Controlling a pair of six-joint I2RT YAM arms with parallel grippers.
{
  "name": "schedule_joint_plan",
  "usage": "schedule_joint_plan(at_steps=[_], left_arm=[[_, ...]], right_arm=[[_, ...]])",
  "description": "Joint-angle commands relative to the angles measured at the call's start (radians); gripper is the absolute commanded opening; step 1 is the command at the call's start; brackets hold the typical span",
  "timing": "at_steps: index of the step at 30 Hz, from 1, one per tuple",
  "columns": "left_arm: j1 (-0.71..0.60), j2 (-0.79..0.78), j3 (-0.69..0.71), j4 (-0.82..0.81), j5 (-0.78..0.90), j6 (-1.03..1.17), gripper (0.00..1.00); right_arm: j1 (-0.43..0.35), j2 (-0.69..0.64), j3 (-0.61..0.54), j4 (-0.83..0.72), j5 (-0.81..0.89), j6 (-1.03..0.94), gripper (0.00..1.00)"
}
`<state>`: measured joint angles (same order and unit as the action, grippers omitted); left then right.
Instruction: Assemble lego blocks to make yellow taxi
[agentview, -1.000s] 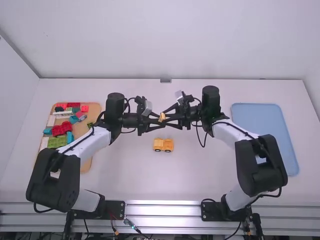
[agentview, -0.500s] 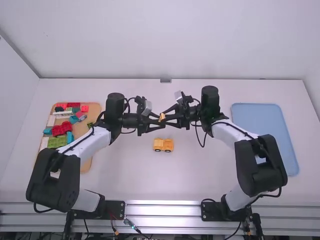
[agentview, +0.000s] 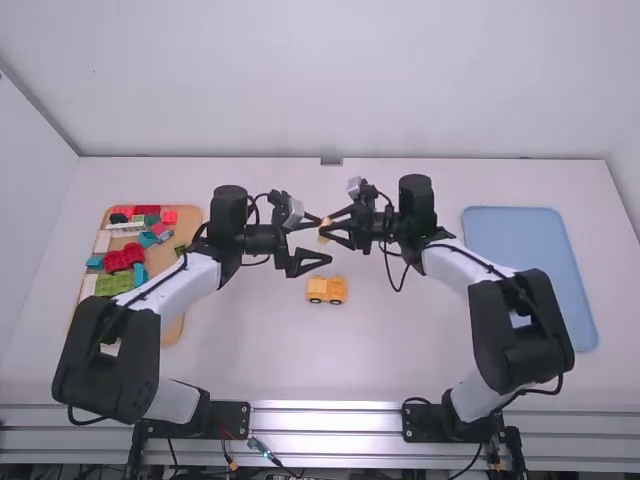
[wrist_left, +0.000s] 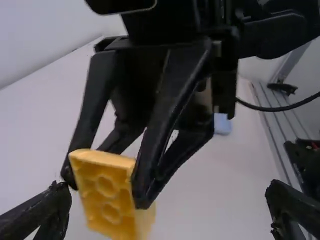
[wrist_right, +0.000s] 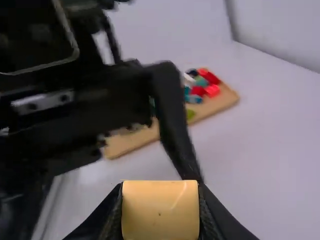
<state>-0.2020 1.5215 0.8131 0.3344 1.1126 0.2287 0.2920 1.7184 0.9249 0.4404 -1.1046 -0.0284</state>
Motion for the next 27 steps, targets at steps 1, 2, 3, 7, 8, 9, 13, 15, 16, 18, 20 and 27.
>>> schedule_joint_plan(at_steps=[1, 2, 3, 7, 8, 9, 13, 15, 16, 18, 20, 27], left_arm=[[-0.001, 0.003, -0.004, -0.013, -0.025, 0.003, 0.99], [-0.001, 0.003, -0.004, -0.02, -0.06, 0.004, 0.99], [-0.001, 0.003, -0.004, -0.032, -0.109, 0.003, 0.99], [-0.001, 0.003, -0.003, -0.066, -0.272, 0.004, 0.99], [-0.001, 0.003, 0.0, -0.086, -0.34, 0.01, 0.99], [-0.001, 0.003, 0.003, -0.096, -0.364, 0.017, 0.99], [-0.001, 0.003, 0.073, -0.286, -0.484, 0.182, 0.99], [-0.001, 0.003, 0.148, -0.462, -0.542, 0.332, 0.99], [-0.001, 0.003, 0.171, -0.51, -0.56, 0.376, 0.99], [-0.001, 0.003, 0.228, -0.603, -0.617, 0.452, 0.99], [-0.001, 0.003, 0.262, -0.622, -0.669, 0.468, 0.99], [-0.001, 0.003, 0.288, -0.562, -0.765, 0.468, 0.99]], right_arm=[[0.0, 0.005, 0.035, -0.045, 0.211, -0.006, 0.0], [-0.006, 0.0, 0.048, -0.089, 0.222, -0.026, 0.0], [-0.013, -0.009, 0.068, -0.159, 0.232, -0.057, 0.0], [-0.024, -0.033, 0.156, -0.438, 0.355, -0.163, 0.0], [-0.024, -0.034, 0.209, -0.578, 0.444, -0.21, 0.0], [-0.024, -0.034, 0.227, -0.624, 0.476, -0.222, 0.0], [0.004, -0.033, 0.34, -0.929, 0.735, -0.265, 0.0], [0.031, -0.033, 0.372, -1.052, 0.847, -0.253, 0.0], [0.038, -0.033, 0.373, -1.077, 0.872, -0.24, 0.0], [0.054, -0.03, 0.364, -1.126, 0.92, -0.191, 0.0], [0.071, -0.019, 0.343, -1.146, 0.946, -0.148, 0.0], [0.116, 0.006, 0.259, -1.158, 0.978, 0.068, 0.0]])
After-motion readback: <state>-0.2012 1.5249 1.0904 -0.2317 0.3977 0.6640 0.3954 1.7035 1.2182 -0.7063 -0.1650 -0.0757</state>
